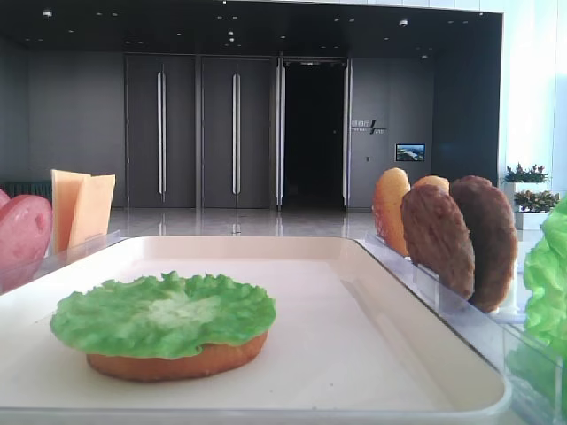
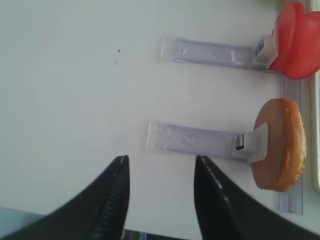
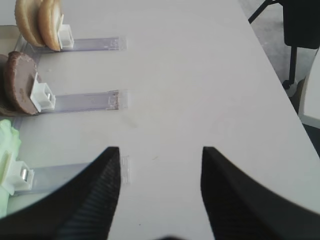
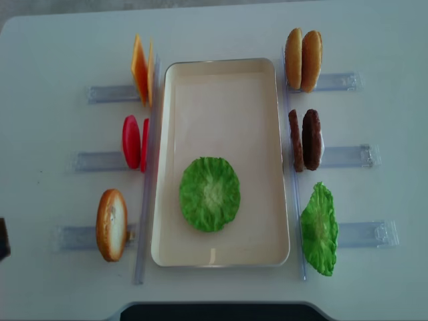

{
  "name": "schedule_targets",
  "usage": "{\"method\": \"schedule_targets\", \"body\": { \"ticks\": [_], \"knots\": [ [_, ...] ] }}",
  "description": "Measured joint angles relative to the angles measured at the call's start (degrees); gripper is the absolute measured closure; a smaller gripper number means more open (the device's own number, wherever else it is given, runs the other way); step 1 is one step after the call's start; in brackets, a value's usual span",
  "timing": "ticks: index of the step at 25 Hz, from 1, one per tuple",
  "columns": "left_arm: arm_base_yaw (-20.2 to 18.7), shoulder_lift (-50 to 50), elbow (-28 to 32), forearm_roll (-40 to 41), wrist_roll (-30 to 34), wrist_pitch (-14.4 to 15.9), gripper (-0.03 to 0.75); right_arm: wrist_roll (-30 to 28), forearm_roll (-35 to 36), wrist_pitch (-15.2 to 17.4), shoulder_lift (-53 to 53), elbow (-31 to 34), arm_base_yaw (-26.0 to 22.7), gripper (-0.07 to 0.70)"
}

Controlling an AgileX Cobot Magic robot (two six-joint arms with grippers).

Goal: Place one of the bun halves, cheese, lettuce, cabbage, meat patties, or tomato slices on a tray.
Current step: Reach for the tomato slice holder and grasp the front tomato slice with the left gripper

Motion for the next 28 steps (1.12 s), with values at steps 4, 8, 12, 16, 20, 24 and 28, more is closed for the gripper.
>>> {"method": "schedule_targets", "body": {
  "ticks": [4,8,12,16,20,24,28],
  "knots": [
    [0.0,17.0,-7.7,-0.6,0.0,-2.4,0.388,0.0,0.0,0.0,0.0,0.0,0.0,0.279],
    [0.0,33.0,-16.6,-3.8,1.0,-3.3,0.388,0.0,-0.2,0.0,0.0,0.0,0.0,0.279],
    [0.0,46.3,-24.0,-9.0,4.2,-4.4,0.388,0.0,-0.2,0.0,0.0,0.0,0.0,0.279],
    [0.0,55.0,-28.8,-11.2,5.3,-5.0,0.388,0.0,-0.2,0.0,0.0,0.0,0.0,0.279],
    [0.0,57.8,-29.7,-11.4,5.4,-6.2,0.388,0.0,-0.2,0.0,0.0,0.0,0.0,0.279],
    [0.0,57.9,-29.8,-12.7,5.4,-7.0,0.350,0.0,-0.2,0.0,0.0,0.0,0.0,0.279],
    [-4.9,57.9,-30.0,-13.1,5.3,-7.1,0.220,0.0,-0.2,0.0,0.0,0.0,0.0,0.279]
  ]
}}
